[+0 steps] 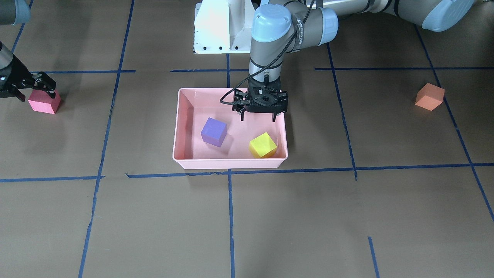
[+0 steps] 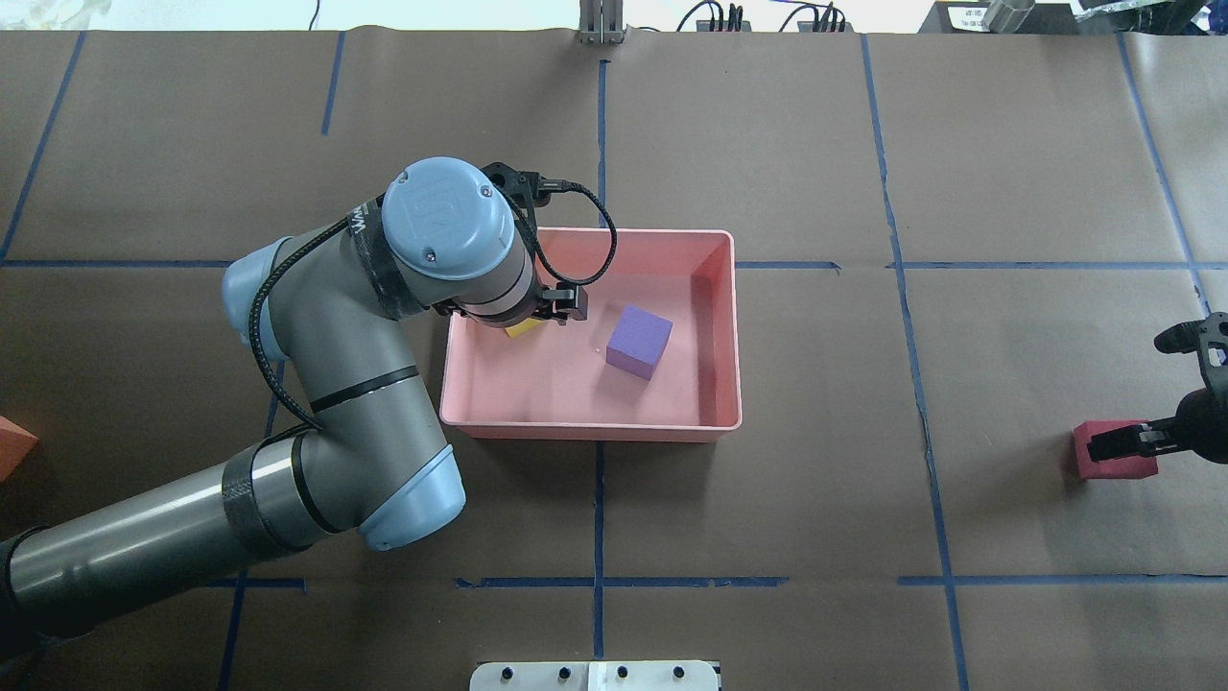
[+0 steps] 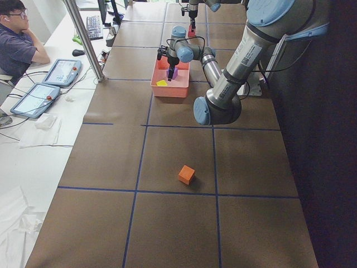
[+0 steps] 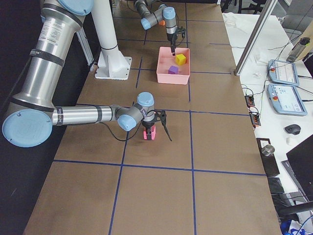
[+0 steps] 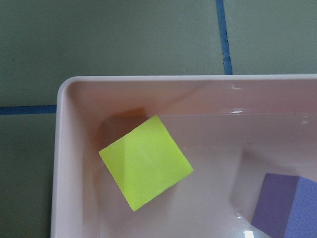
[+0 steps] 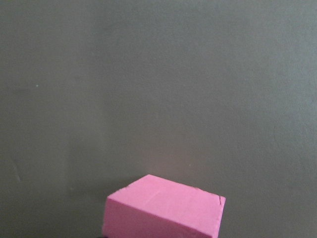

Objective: Place blocks into pink bin with both arms
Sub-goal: 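Hold the left gripper over the bin while the right gripper grasps the red cube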

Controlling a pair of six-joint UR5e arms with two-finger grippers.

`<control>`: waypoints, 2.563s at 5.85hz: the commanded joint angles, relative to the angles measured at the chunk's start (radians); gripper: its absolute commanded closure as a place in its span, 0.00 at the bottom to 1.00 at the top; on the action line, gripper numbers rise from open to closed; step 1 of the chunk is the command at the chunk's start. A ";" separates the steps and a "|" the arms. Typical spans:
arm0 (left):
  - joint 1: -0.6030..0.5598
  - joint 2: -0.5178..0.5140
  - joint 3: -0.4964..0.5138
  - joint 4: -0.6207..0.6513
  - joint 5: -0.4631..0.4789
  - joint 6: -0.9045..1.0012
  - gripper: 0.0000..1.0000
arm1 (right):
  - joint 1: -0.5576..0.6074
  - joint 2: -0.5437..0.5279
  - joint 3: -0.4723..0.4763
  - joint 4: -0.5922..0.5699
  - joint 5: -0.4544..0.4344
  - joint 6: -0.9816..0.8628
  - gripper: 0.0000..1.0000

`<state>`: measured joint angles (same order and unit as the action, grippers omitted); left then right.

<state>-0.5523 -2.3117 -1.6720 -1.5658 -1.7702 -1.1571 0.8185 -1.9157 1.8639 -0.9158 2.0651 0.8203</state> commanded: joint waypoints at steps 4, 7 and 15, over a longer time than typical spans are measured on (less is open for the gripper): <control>0.000 0.000 0.000 0.001 0.000 -0.001 0.00 | 0.001 0.000 0.026 0.000 0.003 0.000 0.00; 0.000 0.000 0.000 0.000 0.000 -0.001 0.00 | 0.001 0.000 0.009 -0.006 -0.003 -0.007 0.00; 0.009 0.002 0.001 0.000 0.000 0.002 0.00 | -0.018 0.058 -0.042 -0.009 0.001 -0.017 0.52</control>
<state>-0.5431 -2.3102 -1.6705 -1.5662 -1.7702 -1.1573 0.7991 -1.8604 1.8045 -0.9274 2.0567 0.8042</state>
